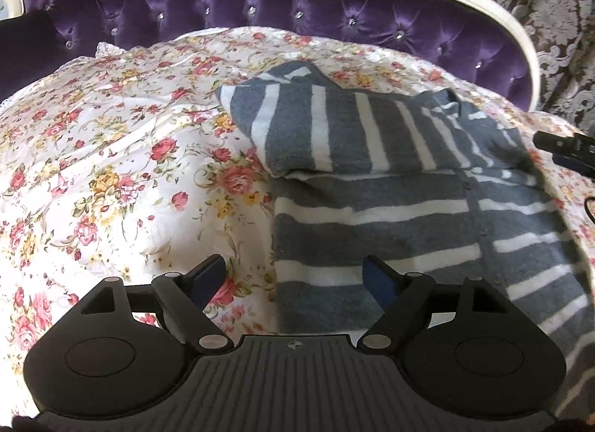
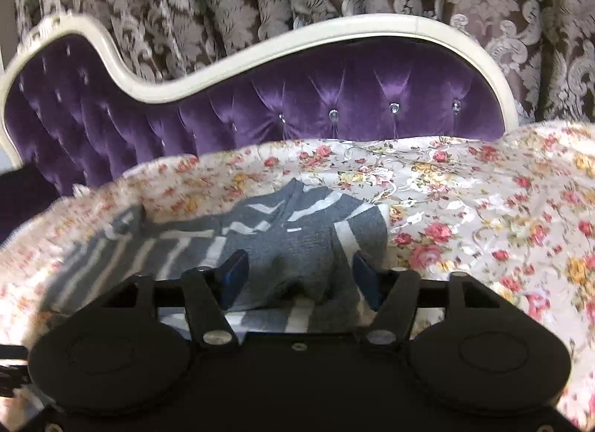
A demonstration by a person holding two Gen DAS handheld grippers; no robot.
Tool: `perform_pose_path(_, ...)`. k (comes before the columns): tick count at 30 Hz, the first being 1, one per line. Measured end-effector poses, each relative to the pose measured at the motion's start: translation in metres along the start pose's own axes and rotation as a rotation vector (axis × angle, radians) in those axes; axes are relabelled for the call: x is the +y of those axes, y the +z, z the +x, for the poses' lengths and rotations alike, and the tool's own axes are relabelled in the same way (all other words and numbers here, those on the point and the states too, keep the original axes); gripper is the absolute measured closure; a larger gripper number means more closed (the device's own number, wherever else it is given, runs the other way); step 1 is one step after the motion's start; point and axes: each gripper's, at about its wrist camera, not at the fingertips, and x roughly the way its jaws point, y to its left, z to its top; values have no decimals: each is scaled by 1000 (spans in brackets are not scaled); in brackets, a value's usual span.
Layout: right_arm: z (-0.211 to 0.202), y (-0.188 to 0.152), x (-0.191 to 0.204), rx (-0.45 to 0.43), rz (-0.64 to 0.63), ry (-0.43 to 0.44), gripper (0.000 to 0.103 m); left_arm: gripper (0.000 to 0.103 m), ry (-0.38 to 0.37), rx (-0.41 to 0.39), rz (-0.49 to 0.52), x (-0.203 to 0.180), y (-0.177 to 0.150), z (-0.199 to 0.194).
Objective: Fold small clothes
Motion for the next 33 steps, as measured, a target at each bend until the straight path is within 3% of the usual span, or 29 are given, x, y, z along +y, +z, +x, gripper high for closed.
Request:
perform_pose_path(6,-49,-14,-7,34,41,55,32,23,-8,-31,-20,0,-14,-29)
perform_pose_path(17,-131,-68,-10,201,65,68,30,23,-37,24,-8,-14,-79,-85)
perform_pose_path(20,-142,-81,-12,245,112,45,24,23,-44,34,1,-20,-94,-94)
perform_pose_path(33,-155,-118,-18,314,203,12,21,23,-89,72,-10,-33,-127,-98)
